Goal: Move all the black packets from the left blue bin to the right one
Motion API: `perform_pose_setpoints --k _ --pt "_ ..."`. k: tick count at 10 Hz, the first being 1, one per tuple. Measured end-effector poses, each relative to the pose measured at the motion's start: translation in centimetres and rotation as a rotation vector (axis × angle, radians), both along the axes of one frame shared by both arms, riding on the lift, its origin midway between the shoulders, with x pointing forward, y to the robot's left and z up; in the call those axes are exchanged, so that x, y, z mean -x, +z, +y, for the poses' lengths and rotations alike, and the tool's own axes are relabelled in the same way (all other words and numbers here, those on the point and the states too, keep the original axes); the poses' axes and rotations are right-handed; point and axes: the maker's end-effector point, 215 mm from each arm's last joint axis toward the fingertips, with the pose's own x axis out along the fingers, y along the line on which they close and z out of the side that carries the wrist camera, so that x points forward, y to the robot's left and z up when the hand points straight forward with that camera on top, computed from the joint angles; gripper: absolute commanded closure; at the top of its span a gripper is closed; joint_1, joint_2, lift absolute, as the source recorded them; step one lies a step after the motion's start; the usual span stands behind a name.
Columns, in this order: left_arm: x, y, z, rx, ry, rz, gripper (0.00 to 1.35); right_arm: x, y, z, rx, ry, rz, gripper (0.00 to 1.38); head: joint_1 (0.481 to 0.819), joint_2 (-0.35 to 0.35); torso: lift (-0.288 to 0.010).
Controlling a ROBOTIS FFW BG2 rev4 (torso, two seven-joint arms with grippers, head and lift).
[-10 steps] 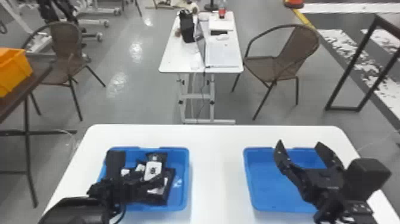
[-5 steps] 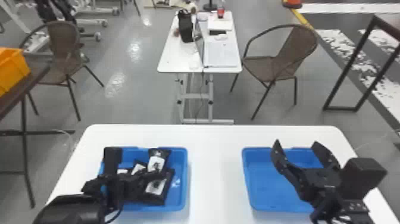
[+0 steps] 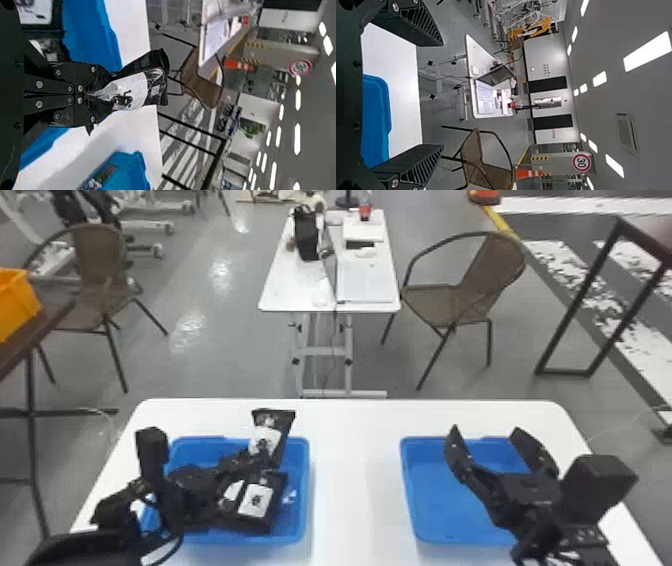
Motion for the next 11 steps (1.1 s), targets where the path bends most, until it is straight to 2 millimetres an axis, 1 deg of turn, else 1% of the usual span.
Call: perform_pose_setpoints --k 1,3,6,7,8,9,11 --pt "0.5 1.6 -1.8 0.035 -0.090 -0.037 1.19 -0.4 0.3 0.8 -0.017 0.034 -0.008 0.11 0.695 -0.024 0.000" --pt "0.8 3.2 -5.7 0.073 -0.264 -0.076 1.19 -1.6 1.1 2.6 -0.037 0.109 -0.022 0.11 0.695 -0.052 0.000" --pt "-0.1 6.6 -11.9 0.061 -0.497 -0.137 1.19 -3.2 0.9 5.2 -0.079 0.222 -0.007 0.11 0.695 -0.083 0.000" --pt "-0.2 7.5 -13.9 0.096 -0.559 -0.144 1.19 -3.8 0.8 6.4 -0.087 0.264 0.000 0.11 0.695 -0.099 0.000" --pt "-0.4 8.2 -15.5 0.122 -0.595 -0.148 1.19 -4.3 0.7 7.7 -0.094 0.313 0.011 0.11 0.695 -0.102 0.000" --pt "-0.5 8.8 -16.7 0.136 -0.625 -0.151 1.19 -4.7 0.3 8.6 -0.104 0.343 0.022 0.10 0.695 -0.106 0.000" --pt "-0.3 9.2 -18.7 0.147 -0.666 -0.149 1.19 -5.5 -0.2 9.5 -0.114 0.372 0.037 0.11 0.695 -0.113 0.000"
